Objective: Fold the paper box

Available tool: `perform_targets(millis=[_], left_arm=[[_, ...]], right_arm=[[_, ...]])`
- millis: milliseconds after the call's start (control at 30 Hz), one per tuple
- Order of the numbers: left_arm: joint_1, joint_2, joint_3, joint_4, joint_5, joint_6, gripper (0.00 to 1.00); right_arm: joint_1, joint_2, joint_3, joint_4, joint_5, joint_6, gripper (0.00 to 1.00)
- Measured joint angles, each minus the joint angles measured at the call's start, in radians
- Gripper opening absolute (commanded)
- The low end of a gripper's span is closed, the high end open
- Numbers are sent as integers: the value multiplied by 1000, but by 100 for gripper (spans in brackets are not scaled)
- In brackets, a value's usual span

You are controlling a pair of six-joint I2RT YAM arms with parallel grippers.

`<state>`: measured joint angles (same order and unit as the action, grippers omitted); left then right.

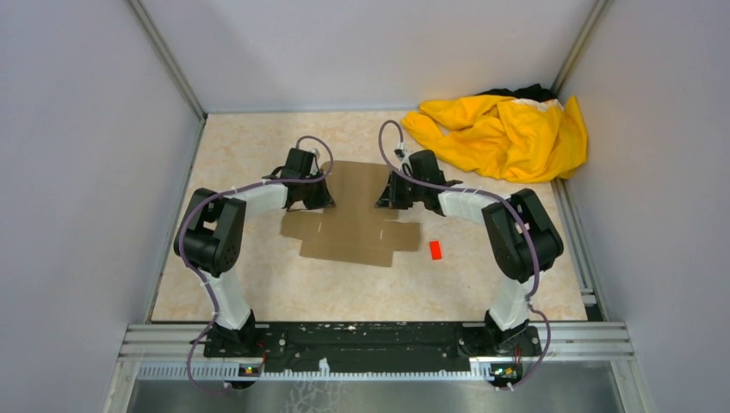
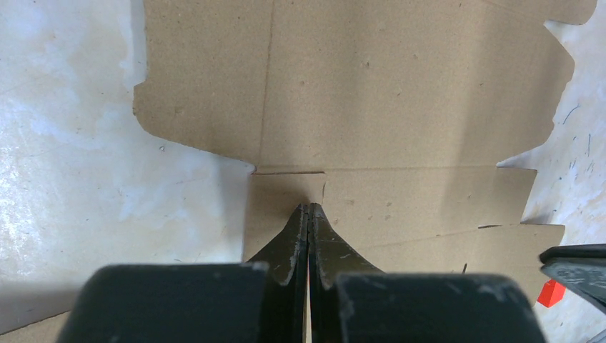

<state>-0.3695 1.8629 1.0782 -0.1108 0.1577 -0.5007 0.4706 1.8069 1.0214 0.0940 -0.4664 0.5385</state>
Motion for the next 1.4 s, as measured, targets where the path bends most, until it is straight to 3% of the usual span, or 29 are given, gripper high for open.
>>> perform_targets(millis=[333,600,1400], left_arm=[[0,0,-5,7,0,-2,0],[0,0,-5,10,0,-3,0],[0,2,0,3,0,-3,0]], right_arm=[[-27,-54,-2,-215,213,-84,0],[-30,-50,-32,-288,335,-120,0],[-30,12,10,-208,291,-119,0]])
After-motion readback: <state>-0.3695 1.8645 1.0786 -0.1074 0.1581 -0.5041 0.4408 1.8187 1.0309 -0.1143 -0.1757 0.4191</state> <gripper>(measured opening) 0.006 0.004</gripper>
